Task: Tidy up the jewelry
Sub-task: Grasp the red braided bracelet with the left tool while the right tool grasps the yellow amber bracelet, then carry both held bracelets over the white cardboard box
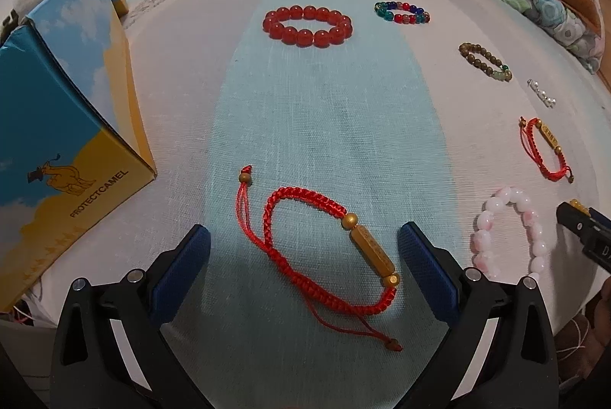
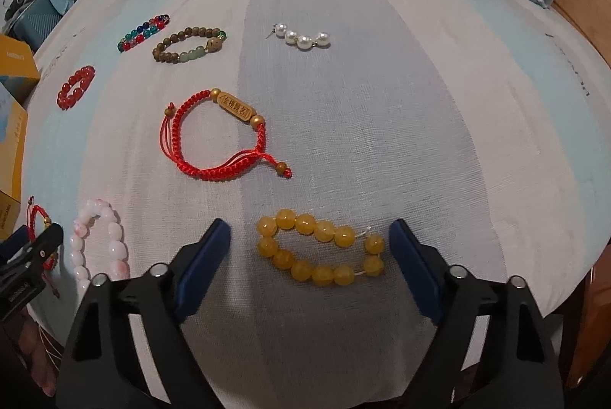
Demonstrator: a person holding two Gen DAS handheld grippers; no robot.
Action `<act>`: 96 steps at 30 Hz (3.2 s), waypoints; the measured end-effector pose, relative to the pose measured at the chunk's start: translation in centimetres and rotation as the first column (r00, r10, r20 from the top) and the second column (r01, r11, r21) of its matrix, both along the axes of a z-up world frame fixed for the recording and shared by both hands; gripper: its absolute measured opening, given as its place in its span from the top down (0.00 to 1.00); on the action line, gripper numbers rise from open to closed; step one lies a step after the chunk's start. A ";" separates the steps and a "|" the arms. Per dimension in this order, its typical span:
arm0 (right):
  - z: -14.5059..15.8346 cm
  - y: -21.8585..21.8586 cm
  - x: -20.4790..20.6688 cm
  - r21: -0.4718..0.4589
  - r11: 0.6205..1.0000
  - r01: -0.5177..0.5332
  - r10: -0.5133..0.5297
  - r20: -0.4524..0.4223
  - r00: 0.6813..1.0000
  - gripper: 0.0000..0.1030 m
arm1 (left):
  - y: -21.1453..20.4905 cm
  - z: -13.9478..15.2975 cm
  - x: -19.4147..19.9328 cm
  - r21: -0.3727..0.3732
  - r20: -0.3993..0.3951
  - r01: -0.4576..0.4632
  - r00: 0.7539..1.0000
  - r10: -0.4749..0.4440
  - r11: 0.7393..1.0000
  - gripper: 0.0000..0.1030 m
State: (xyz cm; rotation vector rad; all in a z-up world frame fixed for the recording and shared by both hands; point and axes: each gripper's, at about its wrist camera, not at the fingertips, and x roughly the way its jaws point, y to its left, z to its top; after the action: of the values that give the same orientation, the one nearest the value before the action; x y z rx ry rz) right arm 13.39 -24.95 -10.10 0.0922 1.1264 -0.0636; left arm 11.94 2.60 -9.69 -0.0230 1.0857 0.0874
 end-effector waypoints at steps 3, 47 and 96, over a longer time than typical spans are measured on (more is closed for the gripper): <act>0.1 -0.4 -0.1 0.008 1.000 0.014 -0.014 0.000 1.000 0.34 | -0.1 0.1 -0.1 0.006 0.006 -0.003 1.000 0.003 1.000 0.16; 3.4 -0.2 -2.1 -0.045 0.998 0.031 -0.025 0.139 0.990 0.91 | 1.0 3.3 -2.2 -0.053 0.073 0.032 0.997 -0.028 0.998 0.95; 16.3 13.0 1.7 -0.039 0.986 -0.164 0.168 0.300 0.939 0.91 | 5.1 16.7 -0.3 -0.030 0.237 0.001 0.971 0.006 1.000 0.95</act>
State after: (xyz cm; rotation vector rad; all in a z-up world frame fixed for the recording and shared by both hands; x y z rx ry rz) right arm 15.13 -11.93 6.22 -0.0062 0.8232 0.0922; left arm 11.64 7.72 7.01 -0.0601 0.8476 0.0688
